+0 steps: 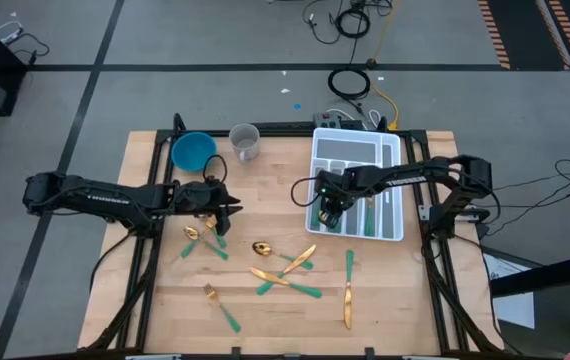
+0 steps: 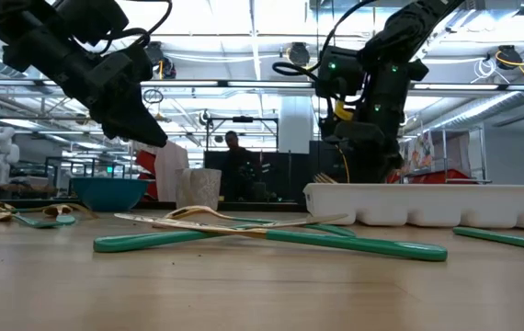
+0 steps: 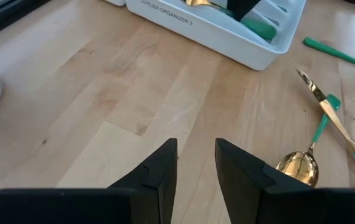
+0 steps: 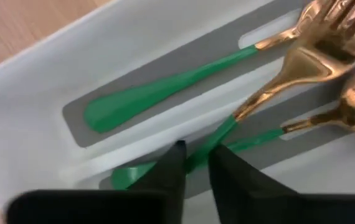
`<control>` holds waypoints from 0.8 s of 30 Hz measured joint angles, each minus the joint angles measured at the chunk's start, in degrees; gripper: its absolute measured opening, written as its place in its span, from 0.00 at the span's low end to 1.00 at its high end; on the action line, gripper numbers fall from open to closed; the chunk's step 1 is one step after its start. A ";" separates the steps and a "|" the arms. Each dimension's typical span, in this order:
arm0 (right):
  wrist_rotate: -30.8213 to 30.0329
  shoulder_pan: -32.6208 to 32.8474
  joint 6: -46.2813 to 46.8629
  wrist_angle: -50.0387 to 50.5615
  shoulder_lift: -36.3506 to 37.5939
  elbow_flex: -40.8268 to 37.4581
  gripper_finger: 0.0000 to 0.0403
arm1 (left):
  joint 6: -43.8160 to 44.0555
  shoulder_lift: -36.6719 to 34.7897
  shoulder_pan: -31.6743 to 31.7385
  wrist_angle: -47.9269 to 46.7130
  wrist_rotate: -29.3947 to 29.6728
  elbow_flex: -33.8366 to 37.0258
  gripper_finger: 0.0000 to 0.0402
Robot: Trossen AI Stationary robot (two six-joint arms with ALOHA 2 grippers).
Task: Sort silverware
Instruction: Adjust the green fork in the white silverware organizer
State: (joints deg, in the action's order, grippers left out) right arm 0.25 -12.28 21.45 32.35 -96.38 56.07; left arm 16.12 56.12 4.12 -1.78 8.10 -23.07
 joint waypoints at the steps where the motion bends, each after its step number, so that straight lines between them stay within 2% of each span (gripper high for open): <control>1: 0.12 -0.01 0.01 -0.16 0.07 0.00 0.07 | 0.00 0.02 0.00 0.00 0.00 0.00 0.29; 3: 0.09 0.03 -0.31 -0.47 0.13 0.02 0.02 | 0.00 0.02 0.00 -0.02 0.00 0.00 0.29; 12: -0.12 0.01 0.93 0.13 1.36 -0.02 0.01 | 0.00 0.02 0.00 -0.04 -0.02 0.00 0.29; 18: -0.88 -0.01 1.74 0.43 6.28 -0.02 0.00 | -0.02 0.02 0.00 -0.07 -0.03 0.00 0.29; 24: -0.81 -0.45 7.35 -3.77 10.96 -0.02 0.00 | -0.01 0.01 -0.02 -0.07 -0.04 0.00 0.29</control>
State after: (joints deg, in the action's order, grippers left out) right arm -0.56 -12.73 28.80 28.58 -85.42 56.05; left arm 16.11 56.13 4.10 -1.85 8.05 -23.07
